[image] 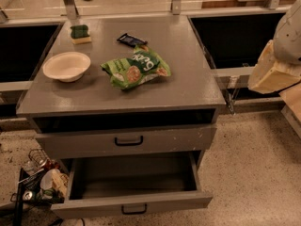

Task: Close middle drawer

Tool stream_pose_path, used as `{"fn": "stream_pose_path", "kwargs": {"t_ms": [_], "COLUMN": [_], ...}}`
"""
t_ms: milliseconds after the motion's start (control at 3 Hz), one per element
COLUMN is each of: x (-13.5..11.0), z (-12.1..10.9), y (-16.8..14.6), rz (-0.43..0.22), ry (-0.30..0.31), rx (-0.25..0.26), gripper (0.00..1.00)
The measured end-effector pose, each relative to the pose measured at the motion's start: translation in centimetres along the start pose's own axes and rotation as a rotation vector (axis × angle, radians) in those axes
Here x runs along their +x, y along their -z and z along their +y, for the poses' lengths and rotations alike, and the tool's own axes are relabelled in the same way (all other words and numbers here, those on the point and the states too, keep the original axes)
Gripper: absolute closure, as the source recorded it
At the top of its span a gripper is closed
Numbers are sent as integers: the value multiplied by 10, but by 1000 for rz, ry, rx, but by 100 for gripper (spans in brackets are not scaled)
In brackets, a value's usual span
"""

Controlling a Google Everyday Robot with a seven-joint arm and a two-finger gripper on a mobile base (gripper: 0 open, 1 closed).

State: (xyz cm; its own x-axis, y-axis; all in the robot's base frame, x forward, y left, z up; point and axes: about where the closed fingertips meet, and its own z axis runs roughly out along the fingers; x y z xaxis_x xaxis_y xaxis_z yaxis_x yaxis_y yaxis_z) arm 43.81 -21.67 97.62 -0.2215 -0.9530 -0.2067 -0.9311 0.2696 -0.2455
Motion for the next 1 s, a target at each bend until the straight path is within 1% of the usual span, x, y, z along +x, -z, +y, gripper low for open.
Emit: {"fn": "stream_pose_path", "kwargs": {"t_ms": [333, 667, 1000], "x": [0, 2, 15], "z": [0, 6, 21], "y": [0, -16, -47], "rz": [0, -25, -19], "ry": [0, -44, -105], "rx": [0, -25, -60], "gripper": [100, 100, 100]}}
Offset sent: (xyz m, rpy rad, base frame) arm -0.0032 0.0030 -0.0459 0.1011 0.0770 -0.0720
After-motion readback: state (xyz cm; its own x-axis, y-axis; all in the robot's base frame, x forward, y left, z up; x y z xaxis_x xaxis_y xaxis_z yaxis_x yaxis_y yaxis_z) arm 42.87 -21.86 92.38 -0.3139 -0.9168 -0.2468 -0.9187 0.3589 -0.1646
